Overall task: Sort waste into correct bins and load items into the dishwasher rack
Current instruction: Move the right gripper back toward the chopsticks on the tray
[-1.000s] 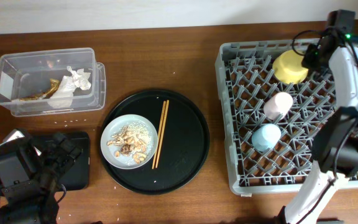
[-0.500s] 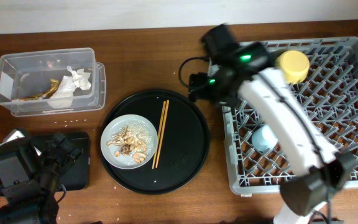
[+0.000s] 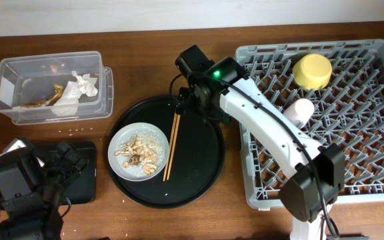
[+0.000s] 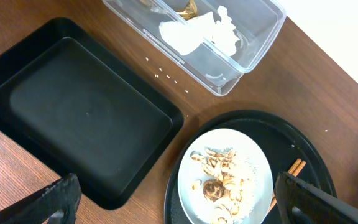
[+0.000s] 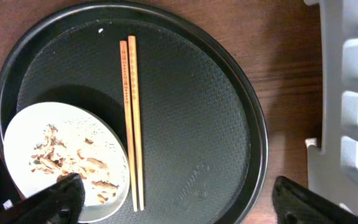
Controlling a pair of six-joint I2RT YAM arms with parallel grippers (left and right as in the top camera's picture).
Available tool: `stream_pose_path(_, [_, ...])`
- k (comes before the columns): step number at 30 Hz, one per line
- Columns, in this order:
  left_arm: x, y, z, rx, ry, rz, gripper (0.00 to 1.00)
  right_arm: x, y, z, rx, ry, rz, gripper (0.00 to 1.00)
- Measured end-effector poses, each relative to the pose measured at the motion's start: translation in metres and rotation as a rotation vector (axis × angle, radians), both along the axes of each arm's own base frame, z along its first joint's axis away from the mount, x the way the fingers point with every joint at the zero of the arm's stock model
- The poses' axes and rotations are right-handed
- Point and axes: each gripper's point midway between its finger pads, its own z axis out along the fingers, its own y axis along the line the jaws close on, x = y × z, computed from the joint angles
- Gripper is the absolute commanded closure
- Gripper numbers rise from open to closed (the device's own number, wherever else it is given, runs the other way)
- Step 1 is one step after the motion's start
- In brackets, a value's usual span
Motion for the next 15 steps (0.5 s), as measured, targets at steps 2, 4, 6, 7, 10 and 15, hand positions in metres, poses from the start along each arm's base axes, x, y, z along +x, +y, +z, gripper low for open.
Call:
stream_pose_path(2, [0.000,0.000,0.000,0.000,0.000,0.000,0.01,0.003,0.011,-0.012,-0.001,0.002,0.015,0.10])
stream_pose_path(4, [0.000,0.000,0.000,0.000,0.000,0.000,0.01,0.004,0.035,-0.042,-0.014,0.016,0.051,0.12])
stream_pose_path(6, [0.000,0.000,0.000,0.000,0.000,0.000,0.01,-0.003,0.044,-0.076,-0.063,0.069,0.039,0.15])
stream_pose_path(7, [0.000,0.000,0.000,0.000,0.000,0.000,0.01,-0.002,0.041,-0.086,-0.085,0.080,0.018,0.16])
stream_pose_path(10, [0.000,0.000,0.000,0.000,0.000,0.000,0.01,0.001,0.040,-0.096,-0.101,0.081,-0.015,0.17])
stream_pose_path(15, [0.000,0.000,0.000,0.000,0.000,0.000,0.01,0.002,0.041,-0.129,-0.134,0.121,-0.021,0.26])
